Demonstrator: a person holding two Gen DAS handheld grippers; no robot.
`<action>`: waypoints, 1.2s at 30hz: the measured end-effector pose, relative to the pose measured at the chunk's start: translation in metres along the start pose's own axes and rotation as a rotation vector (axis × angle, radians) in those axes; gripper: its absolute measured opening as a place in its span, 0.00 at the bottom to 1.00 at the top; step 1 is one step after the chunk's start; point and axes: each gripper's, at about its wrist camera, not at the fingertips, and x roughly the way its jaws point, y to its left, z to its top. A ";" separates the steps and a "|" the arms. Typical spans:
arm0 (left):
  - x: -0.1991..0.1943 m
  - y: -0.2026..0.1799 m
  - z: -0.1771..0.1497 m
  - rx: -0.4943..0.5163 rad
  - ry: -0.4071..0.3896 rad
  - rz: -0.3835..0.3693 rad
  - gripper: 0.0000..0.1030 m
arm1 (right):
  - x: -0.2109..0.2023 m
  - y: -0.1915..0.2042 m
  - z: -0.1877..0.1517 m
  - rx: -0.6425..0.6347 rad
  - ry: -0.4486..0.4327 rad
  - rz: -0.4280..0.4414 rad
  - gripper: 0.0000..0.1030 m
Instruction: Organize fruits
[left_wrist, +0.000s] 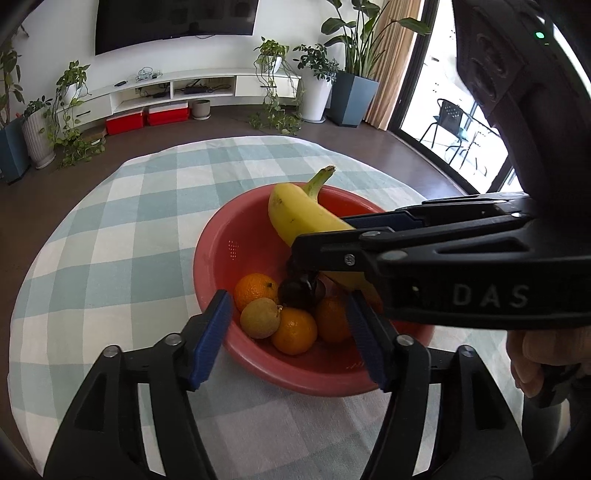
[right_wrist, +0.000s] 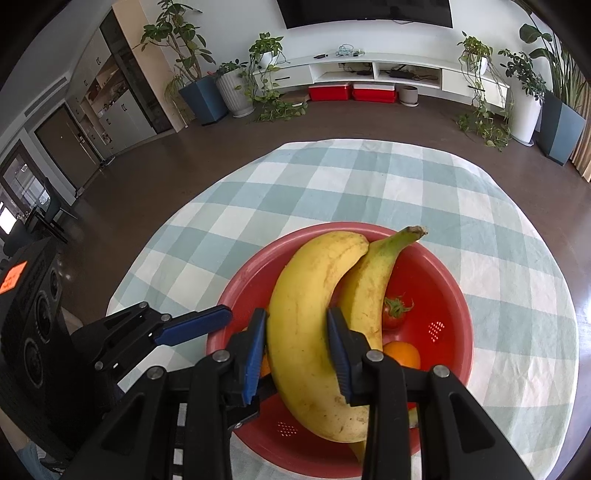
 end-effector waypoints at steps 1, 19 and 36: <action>-0.006 -0.001 -0.003 0.001 -0.013 0.004 0.80 | 0.001 0.000 -0.001 0.005 0.003 0.003 0.35; -0.119 -0.025 -0.066 -0.002 -0.212 0.093 1.00 | -0.070 0.016 -0.027 0.018 -0.205 -0.057 0.78; -0.277 -0.126 -0.108 0.014 -0.580 0.344 1.00 | -0.276 0.042 -0.170 0.034 -0.937 -0.246 1.00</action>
